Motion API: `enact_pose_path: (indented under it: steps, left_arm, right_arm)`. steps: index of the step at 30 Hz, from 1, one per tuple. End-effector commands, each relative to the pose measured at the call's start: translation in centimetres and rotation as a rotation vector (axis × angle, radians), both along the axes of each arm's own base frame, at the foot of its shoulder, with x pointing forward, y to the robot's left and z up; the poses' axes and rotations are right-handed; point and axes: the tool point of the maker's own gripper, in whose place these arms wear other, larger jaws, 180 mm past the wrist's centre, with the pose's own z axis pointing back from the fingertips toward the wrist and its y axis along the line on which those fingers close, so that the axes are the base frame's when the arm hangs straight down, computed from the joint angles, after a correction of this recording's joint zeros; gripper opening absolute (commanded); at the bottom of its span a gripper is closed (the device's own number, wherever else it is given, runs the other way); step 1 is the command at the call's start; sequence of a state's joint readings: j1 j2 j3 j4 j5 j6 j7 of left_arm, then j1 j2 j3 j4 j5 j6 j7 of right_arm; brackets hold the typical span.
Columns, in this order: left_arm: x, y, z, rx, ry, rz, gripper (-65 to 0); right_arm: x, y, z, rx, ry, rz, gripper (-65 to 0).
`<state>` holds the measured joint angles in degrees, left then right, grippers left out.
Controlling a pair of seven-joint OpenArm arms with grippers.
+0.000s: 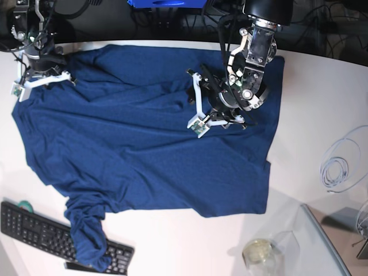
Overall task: Layout the t-shirt on the table in an organized manner, then fold the t-shirt properly
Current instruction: 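Release the corner and move the left gripper inward onto the shirt body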
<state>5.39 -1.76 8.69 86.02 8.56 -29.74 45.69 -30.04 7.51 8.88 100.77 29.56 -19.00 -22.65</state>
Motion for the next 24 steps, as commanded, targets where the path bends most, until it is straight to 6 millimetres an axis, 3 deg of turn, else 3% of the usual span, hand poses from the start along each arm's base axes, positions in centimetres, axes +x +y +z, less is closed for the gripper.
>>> enact_pose_path:
  steps: [1,8,14,19,21,24]
  left_arm:
    - [1.2,-0.5,1.0,-0.027,-0.040,0.008,-33.7]
    - [1.3,-0.3,1.0,-0.027,-0.043,0.017,-34.4]
    - [1.2,-0.1,0.2,-0.023,-0.017,0.021,-52.2]
    - [0.9,0.0,-0.4,-0.023,0.003,0.024,-59.1]
    - [1.1,-0.2,0.1,-0.031,-0.013,0.024,-64.0]
    - [1.8,-0.4,1.6,-0.036,-0.060,0.021,-65.0]
  right_arm:
    - [0.6,-0.5,0.8,-0.020,-0.033,0.003,-65.0]
    - [0.6,-0.4,0.8,-0.019,-0.033,0.005,-65.0]
    - [0.6,-0.4,0.8,-0.019,-0.033,0.005,-65.0]
    - [0.6,-0.4,0.8,-0.019,-0.033,0.005,-65.0]
    - [0.6,-0.4,0.8,-0.019,-0.033,0.005,-65.0]
    - [0.6,-0.4,0.8,-0.019,-0.033,0.005,-65.0]
